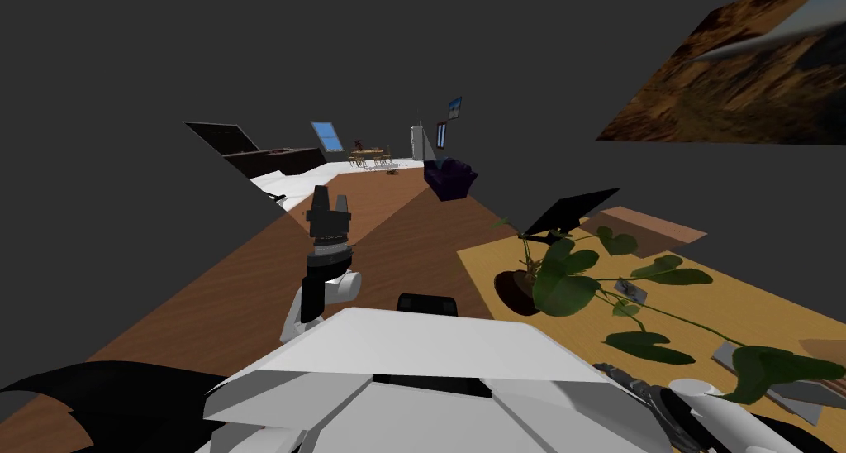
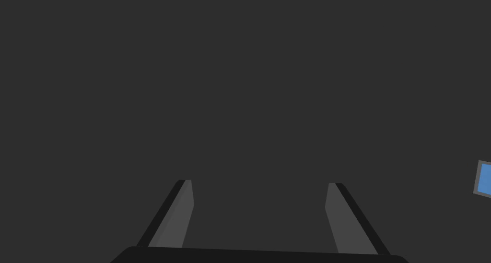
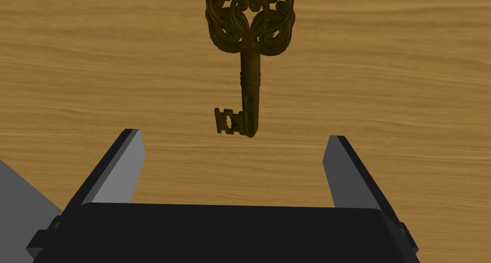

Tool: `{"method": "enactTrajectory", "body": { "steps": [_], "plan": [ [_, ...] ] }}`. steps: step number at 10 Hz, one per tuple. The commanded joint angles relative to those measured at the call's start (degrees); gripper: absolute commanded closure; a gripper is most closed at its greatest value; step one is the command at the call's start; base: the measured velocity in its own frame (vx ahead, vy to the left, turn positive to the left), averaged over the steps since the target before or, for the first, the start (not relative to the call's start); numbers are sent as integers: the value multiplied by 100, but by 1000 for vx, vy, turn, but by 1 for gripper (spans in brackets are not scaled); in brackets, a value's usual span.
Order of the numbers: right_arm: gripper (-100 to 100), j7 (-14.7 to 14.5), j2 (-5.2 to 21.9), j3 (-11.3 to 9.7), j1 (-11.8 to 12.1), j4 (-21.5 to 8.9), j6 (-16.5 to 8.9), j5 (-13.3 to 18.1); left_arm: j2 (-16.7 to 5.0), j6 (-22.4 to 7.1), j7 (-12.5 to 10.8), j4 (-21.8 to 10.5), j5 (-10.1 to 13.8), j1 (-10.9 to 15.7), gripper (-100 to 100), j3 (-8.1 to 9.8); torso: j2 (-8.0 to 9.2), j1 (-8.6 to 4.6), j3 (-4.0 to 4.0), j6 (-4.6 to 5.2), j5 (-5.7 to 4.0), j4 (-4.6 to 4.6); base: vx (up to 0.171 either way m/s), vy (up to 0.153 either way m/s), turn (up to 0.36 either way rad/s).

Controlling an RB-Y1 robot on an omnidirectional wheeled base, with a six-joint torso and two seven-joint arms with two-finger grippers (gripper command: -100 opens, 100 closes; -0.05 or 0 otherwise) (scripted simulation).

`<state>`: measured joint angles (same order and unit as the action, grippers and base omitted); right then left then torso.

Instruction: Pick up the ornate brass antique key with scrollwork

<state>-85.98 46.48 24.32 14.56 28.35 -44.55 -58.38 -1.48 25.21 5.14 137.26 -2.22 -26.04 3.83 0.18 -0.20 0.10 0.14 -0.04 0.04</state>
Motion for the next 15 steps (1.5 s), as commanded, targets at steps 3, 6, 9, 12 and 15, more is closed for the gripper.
{"method": "enactTrajectory", "body": {
  "steps": [3, 6, 9, 12, 15],
  "plan": [
    [-100, -43, -23, 39, 18, -98, -233, -40, 0, 0, 0, 0, 0, 0, 0, 0, 1, -2, 0, 1, 0, 0, -34, -42, 94],
    [-100, -244, -40, 117, -79, -437, -521, -158, 0, 0, 0, 0, 0, 0, 0, 0, -5, 2, -3, 2, 0, -1, -32, -42, 139],
    [-100, -322, -50, 148, -119, -508, -636, -202, 0, 0, 0, 0, 0, 0, 0, 0, 0, 1, 0, 1, 0, 0, -39, -38, 96],
    [-100, -430, -68, 192, -177, -757, -800, -261, 0, 0, 0, 0, 0, 0, 0, 0, -5, 10, -3, 0, 2, -1, -32, -22, 87],
    [-100, -495, -133, 400, -222, -738, -746, -11, 0, 0, 0, 0, 0, -1, 0, 0, -12, 14, -7, 4, 3, -3, -1, -10, -11]
  ]
}}
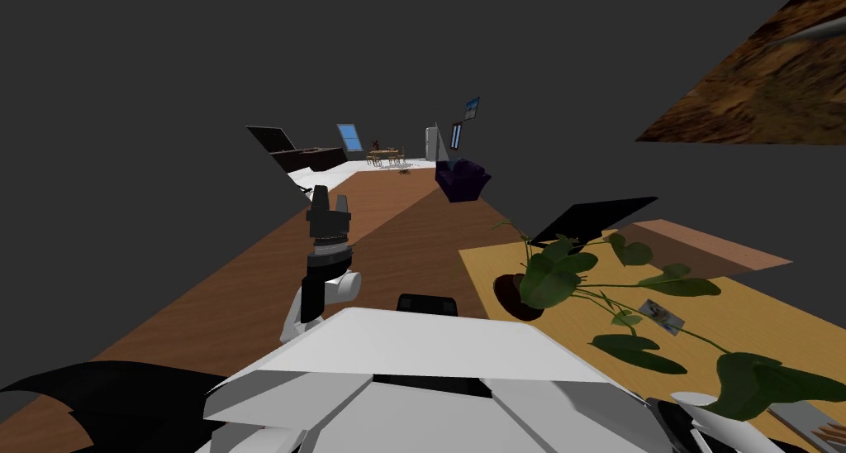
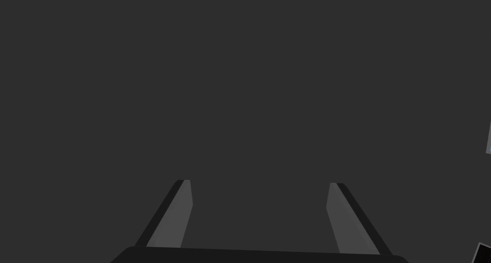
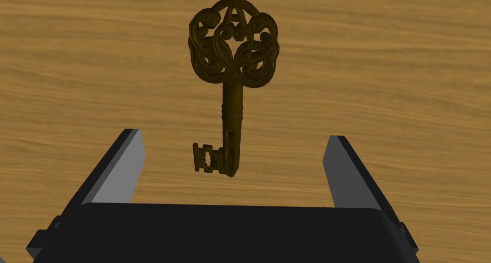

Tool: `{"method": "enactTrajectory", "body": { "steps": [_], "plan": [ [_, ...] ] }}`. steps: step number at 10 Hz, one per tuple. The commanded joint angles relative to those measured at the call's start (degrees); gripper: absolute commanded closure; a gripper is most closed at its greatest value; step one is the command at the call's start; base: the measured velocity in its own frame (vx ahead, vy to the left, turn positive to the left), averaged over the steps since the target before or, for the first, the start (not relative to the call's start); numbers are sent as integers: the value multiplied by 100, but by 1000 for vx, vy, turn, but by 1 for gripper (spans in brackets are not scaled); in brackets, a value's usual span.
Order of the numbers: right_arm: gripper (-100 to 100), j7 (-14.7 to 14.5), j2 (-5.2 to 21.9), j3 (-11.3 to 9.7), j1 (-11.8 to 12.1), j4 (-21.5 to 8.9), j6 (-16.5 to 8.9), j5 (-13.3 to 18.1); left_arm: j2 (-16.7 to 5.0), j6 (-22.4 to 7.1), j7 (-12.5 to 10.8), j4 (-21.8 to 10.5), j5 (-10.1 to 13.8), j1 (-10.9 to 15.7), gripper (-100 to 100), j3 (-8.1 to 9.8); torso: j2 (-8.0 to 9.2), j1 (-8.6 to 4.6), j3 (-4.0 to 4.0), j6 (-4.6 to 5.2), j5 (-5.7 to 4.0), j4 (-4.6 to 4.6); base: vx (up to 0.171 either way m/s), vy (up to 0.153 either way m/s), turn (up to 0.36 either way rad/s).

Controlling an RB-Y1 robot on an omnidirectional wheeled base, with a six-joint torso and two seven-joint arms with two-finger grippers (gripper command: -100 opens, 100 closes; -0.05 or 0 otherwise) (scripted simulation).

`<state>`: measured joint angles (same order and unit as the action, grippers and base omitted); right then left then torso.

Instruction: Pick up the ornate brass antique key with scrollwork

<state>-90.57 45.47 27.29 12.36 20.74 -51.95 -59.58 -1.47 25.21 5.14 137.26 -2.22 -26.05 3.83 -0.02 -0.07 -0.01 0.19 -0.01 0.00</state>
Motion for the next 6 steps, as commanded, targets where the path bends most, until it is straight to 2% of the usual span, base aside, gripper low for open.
{"method": "enactTrajectory", "body": {
  "steps": [1, 2, 4, 5, 6],
  "plan": [
    [-100, -120, -97, 286, -46, 19, -3, 286, 0, 0, 0, 0, 0, 0, 0, 0, 0, 0, 0, 0, 0, 0, 39, -22, -126],
    [-100, -120, -97, 324, -46, 19, -3, 344, 0, 0, 0, 0, 0, 0, 0, 0, -8, -4, -5, 0, -1, -2, 35, -15, -37],
    [-100, -287, -229, 717, -133, 9, 1, 723, 0, 0, 0, 0, 0, 0, 0, 0, -9, 0, -6, -1, 0, -2, 44, -14, -83],
    [-100, -287, -229, 767, -133, 9, 1, 812, 0, 0, 0, 0, 0, 0, 0, 0, -14, -3, -8, 0, 0, -3, 39, -16, -36],
    [-100, -370, -294, 989, -177, 4, 3, 1021, 0, 0, 0, 0, 0, 0, 0, 0, -12, -2, -7, -3, 0, -3, 36, -18, -64]
  ]
}}
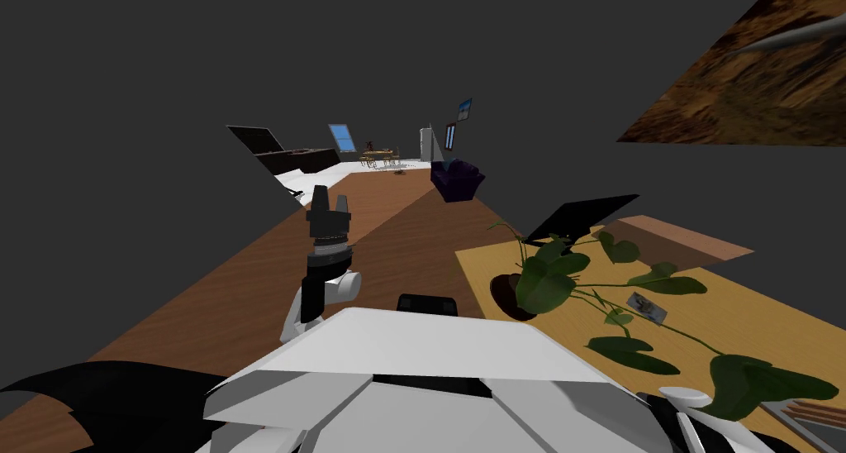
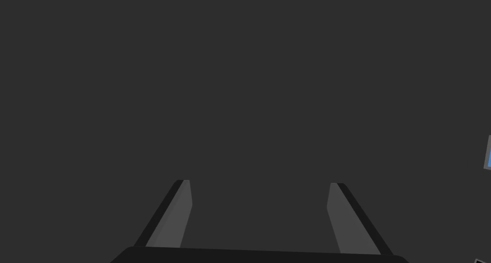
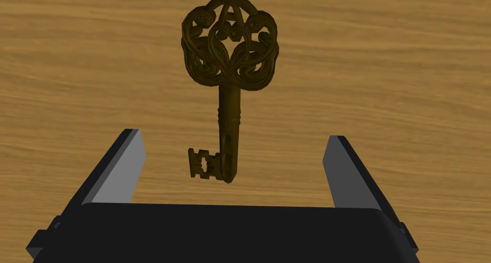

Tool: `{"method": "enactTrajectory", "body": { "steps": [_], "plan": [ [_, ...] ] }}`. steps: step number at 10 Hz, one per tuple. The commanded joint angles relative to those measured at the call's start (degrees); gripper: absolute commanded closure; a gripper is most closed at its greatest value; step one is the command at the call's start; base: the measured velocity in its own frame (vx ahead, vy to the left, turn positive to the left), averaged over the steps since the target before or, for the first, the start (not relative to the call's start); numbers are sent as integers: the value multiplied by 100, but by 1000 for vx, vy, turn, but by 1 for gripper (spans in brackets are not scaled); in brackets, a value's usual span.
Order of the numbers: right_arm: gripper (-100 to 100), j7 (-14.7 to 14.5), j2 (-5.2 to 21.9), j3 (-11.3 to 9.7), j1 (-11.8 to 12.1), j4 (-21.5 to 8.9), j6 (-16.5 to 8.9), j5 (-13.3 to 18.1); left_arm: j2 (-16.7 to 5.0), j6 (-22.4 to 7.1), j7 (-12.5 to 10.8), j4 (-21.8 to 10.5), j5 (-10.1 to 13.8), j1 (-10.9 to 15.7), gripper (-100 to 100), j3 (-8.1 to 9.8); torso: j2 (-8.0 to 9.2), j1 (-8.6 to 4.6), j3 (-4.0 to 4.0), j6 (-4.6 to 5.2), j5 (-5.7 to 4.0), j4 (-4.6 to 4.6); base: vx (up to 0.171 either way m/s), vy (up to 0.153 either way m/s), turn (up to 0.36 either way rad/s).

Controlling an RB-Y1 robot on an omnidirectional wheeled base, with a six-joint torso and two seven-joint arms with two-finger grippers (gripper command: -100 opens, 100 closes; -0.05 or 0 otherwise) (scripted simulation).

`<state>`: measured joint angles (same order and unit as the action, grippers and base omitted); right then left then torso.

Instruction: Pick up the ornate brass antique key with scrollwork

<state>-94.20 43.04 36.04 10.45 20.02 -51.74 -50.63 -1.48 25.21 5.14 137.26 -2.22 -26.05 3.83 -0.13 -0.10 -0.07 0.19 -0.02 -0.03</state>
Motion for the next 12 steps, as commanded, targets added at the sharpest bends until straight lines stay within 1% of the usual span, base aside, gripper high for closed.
{"method": "enactTrajectory", "body": {
  "steps": [1, 2, 3, 4, 5, 6, 7, 8, 9, 10, 12],
  "plan": [
    [-100, -91, -117, 286, -29, 70, -17, 286, 0, 0, 0, 0, 0, 0, 0, 0, 0, 0, 0, 0, 0, 0, 38, -23, -101],
    [-100, -91, -117, 335, -29, 70, -17, 386, 0, 0, 0, 0, 0, 0, 0, 0, 0, -2, 0, 0, 0, 0, 29, -14, -34],
    [-100, -174, -182, 557, -73, 65, -15, 596, 0, 0, 0, 0, 0, 0, 0, 0, 3, 1, 1, -2, 0, 1, 34, -12, -56],
    [-100, -258, -248, 723, -116, 60, -13, 767, 0, 0, 0, 0, 0, 0, 0, 0, 2, 2, 1, 0, 0, 1, 48, -16, -94],
    [-100, -258, -248, 778, -116, 60, -13, 855, 0, 0, 0, 0, 0, 0, 0, 0, -2, 1, -1, -1, 0, 0, 37, -10, -47],
    [-100, -341, -313, 1000, -159, 55, -11, 1068, 0, 0, 0, 0, 0, 0, 0, 0, 0, 2, 0, -2, 1, 0, 31, -15, -79],
    [-100, -425, -379, 1165, -203, 50, -9, 1238, 0, 0, 0, 0, 0, 0, 0, 0, 2, 1, 1, 0, 0, 0, 45, -17, -106],
    [-100, -425, -379, 1221, -203, 50, -9, 1324, 0, 0, 0, 0, 0, 0, 0, 0, -1, 0, -1, -1, 0, 0, 34, -7, -29],
    [-100, -449, -334, 1168, -233, -49, 24, 1242, 0, 0, 0, 0, 0, 0, 0, 0, 1, 3, 1, -3, 1, 0, 11, -2, 2],
    [100, -462, -335, 1179, -236, -54, 28, 1254, 0, 0, 0, 0, 0, 1, 0, 0, 8, 5, 4, -2, 2, 2, 0, 0, 0],
    [100, -461, -331, 1177, -230, -55, 28, 1255, 0, 0, 0, 0, 0, 1, 0, -1, 13, 4, 8, -7, -2, 6, 0, 0, 0]
  ]
}}
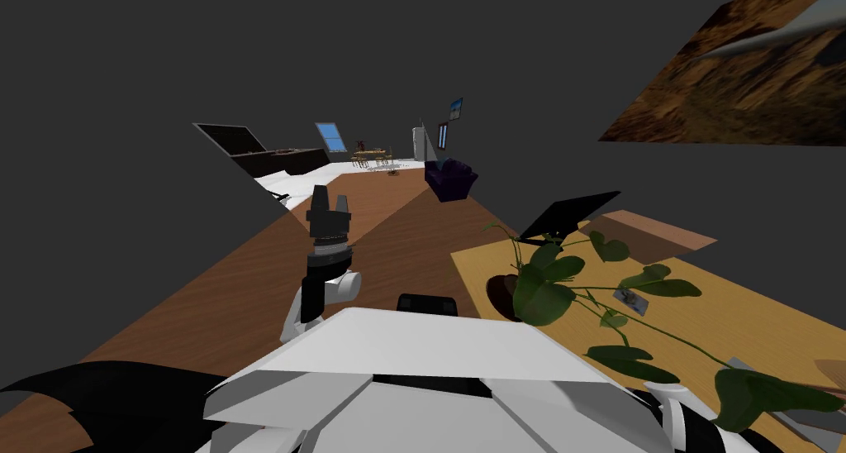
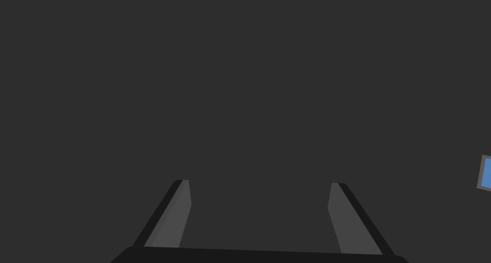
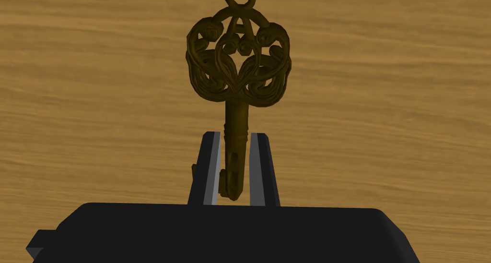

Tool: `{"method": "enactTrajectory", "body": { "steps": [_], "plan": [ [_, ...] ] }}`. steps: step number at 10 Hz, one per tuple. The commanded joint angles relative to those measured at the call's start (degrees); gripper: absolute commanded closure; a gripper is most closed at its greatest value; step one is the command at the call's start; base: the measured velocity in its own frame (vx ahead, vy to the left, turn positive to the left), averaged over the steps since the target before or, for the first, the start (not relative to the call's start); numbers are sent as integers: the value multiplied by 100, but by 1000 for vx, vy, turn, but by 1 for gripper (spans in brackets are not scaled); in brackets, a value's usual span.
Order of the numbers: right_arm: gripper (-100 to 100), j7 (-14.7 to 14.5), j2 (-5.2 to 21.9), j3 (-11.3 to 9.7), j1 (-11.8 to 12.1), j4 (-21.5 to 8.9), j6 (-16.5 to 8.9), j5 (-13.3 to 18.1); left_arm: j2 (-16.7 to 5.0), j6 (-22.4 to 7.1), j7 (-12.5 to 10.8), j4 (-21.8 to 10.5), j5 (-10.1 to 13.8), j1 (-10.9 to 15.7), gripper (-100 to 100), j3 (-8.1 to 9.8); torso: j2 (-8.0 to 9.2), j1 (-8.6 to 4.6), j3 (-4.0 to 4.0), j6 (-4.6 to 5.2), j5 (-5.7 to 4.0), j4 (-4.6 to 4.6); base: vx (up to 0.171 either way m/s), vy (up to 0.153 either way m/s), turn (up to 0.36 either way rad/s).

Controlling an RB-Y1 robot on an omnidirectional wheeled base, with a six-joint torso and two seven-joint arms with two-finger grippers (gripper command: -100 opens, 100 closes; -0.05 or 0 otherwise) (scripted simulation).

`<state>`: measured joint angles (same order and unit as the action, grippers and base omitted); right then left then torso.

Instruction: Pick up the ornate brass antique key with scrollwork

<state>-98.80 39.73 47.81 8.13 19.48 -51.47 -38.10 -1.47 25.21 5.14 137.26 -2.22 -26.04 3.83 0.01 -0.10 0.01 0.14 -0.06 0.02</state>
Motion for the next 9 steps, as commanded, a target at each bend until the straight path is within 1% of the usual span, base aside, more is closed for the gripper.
{"method": "enactTrajectory", "body": {
  "steps": [1, 2, 3, 4, 5, 6, 7, 8, 9],
  "plan": [
    [100, 0, 0, 0, 0, 0, 0, 0, 0, 0, 0, 0, 0, 0, 0, 0, 0, 0, 0, 0, 0, 0, 0, 0, 0],
    [100, 0, 0, 0, 0, 0, 0, 0, 0, 0, 0, 0, 0, 0, 0, 0, 0, -1, 0, 0, 0, 0, 0, 0, 0],
    [0, 0, 0, 0, 0, 0, 0, 0, 0, 0, 0, 0, 0, 0, 0, 0, 0, -2, 0, 0, 0, 0, 0, 0, 0],
    [100, 118, 18, -178, 73, 109, -38, -164, 0, 0, 0, 0, 0, 0, 0, 0, 0, -2, 0, 0, 0, 0, -24, 5, 78],
    [100, 202, 84, -385, 117, 114, -40, -368, 0, 0, 0, 0, 0, 1, 0, 0, 7, 0, 4, -4, 2, 2, -45, 17, 117],
    [100, 202, 84, -399, 117, 114, -40, -398, 0, 0, 0, 0, 0, 1, 0, 0, 13, 4, 8, -5, 2, 4, -37, 13, 46],
    [100, 285, 149, -621, 160, 119, -42, -630, 0, 0, 0, 0, 0, 0, 0, 0, 14, 4, 8, 0, 1, 3, -40, 16, 54],
    [100, 369, 215, -795, 203, 124, -44, -792, 0, 0, 0, 0, 0, 1, 0, 0, 16, 5, 9, 0, 2, 4, -52, 21, 102],
    [100, 369, 215, -842, 203, 124, -44, -867, 0, 0, 0, 0, 0, 1, 0, 0, 19, 6, 11, -2, 3, 4, -37, 11, 41]
  ]
}}
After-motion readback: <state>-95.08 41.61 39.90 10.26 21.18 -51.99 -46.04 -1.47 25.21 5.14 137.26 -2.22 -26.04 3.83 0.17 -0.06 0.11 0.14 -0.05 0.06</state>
